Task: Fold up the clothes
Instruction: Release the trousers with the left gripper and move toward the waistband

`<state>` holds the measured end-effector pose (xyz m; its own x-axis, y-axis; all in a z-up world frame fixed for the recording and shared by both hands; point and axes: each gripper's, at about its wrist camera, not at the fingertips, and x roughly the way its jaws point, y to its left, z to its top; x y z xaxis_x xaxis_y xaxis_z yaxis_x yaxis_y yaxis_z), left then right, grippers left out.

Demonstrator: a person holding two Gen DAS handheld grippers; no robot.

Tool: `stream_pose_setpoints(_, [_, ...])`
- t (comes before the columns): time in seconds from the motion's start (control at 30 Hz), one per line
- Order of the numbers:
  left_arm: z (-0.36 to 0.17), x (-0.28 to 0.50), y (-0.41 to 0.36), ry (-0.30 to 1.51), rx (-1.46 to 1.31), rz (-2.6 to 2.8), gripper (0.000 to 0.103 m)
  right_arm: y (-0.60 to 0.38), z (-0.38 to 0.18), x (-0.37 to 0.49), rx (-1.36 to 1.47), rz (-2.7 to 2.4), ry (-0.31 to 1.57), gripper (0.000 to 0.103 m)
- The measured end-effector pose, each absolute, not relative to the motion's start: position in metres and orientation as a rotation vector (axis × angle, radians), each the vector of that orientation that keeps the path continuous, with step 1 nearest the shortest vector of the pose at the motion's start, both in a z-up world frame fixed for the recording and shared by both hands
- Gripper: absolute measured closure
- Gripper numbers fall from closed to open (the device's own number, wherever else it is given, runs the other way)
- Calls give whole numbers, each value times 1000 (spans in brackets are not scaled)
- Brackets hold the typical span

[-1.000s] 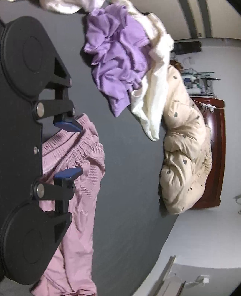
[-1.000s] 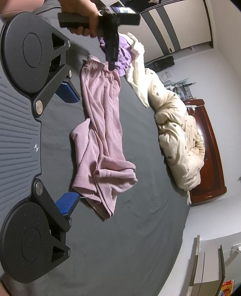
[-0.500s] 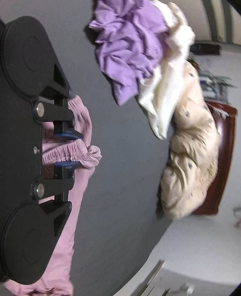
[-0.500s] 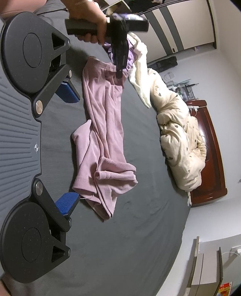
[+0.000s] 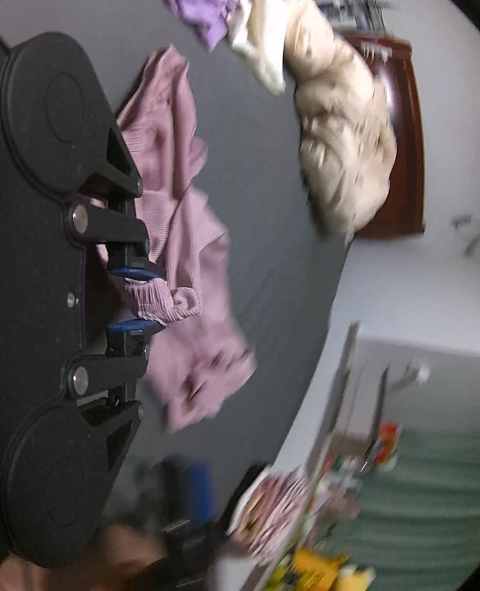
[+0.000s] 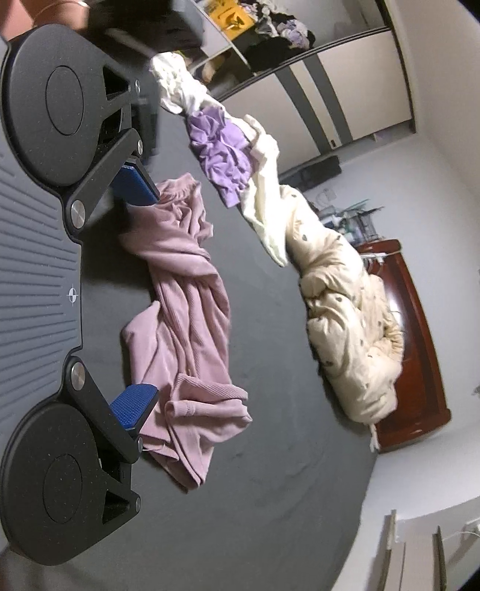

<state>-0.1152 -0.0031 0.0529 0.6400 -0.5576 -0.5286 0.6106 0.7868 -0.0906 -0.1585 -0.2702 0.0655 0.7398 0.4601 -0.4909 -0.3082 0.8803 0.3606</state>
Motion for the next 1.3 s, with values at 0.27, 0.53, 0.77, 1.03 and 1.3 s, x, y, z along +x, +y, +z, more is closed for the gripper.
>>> stream_pose_setpoints(0.27, [29, -153, -10, 688, 159, -786, 81, -245, 57, -147, 284, 502, 765, 1])
stream_pose_setpoints(0.53, [49, -169, 50, 681, 96, -676, 57, -212, 44, -136, 280, 524, 824, 6])
stream_pose_setpoints(0.77, [60, -122, 112, 671, -3, -408, 44, -196, 40, -135, 168, 506, 810, 35])
stream_pose_setpoints(1.03, [41, -70, 99, 686, 352, -279, 41, -187, 37, -148, -21, 466, 767, 35])
stream_pose_setpoints(1.3, [22, -50, 94, 649, 481, -220, 41, -157, 34, -152, -109, 420, 734, 35])
